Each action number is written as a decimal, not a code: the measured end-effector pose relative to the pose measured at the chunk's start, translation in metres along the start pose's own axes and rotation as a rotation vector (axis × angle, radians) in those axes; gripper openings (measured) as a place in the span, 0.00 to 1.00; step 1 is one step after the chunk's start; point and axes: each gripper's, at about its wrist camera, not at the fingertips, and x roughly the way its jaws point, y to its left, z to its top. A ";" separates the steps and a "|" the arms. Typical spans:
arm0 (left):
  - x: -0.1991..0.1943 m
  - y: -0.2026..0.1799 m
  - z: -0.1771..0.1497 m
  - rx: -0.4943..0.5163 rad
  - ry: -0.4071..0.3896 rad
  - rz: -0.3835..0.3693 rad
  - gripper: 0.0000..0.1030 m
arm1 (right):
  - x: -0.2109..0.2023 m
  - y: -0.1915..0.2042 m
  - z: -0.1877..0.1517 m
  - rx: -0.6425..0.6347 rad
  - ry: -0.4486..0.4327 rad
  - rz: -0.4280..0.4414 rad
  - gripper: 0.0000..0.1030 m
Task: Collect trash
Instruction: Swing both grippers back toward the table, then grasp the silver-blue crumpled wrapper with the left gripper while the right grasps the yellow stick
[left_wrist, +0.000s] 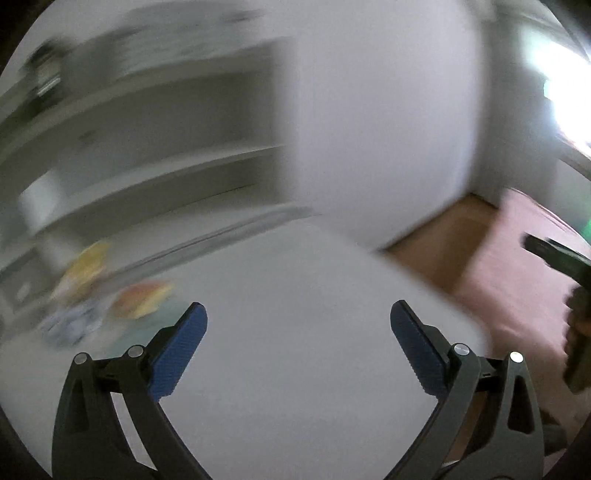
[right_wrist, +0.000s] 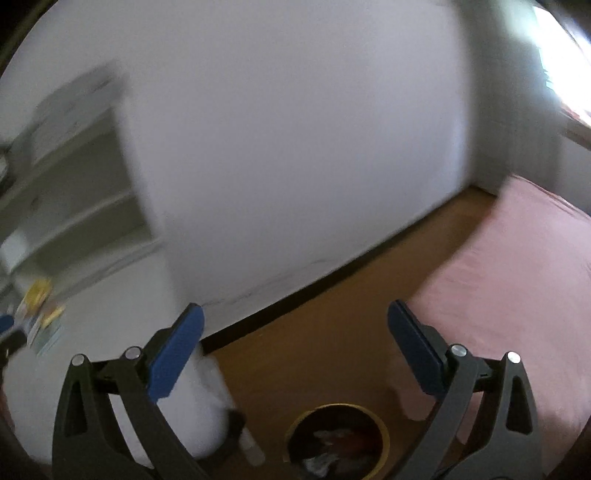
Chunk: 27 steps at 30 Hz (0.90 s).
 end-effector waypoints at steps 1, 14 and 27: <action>-0.001 0.030 -0.005 -0.048 0.012 0.053 0.94 | 0.009 0.021 0.000 -0.035 0.016 0.037 0.93; 0.001 0.260 -0.052 -0.179 0.203 0.318 0.94 | 0.075 0.293 -0.016 -0.492 0.232 0.463 0.93; 0.058 0.304 -0.039 -0.053 0.302 0.181 0.94 | 0.119 0.409 -0.022 -0.652 0.317 0.544 0.93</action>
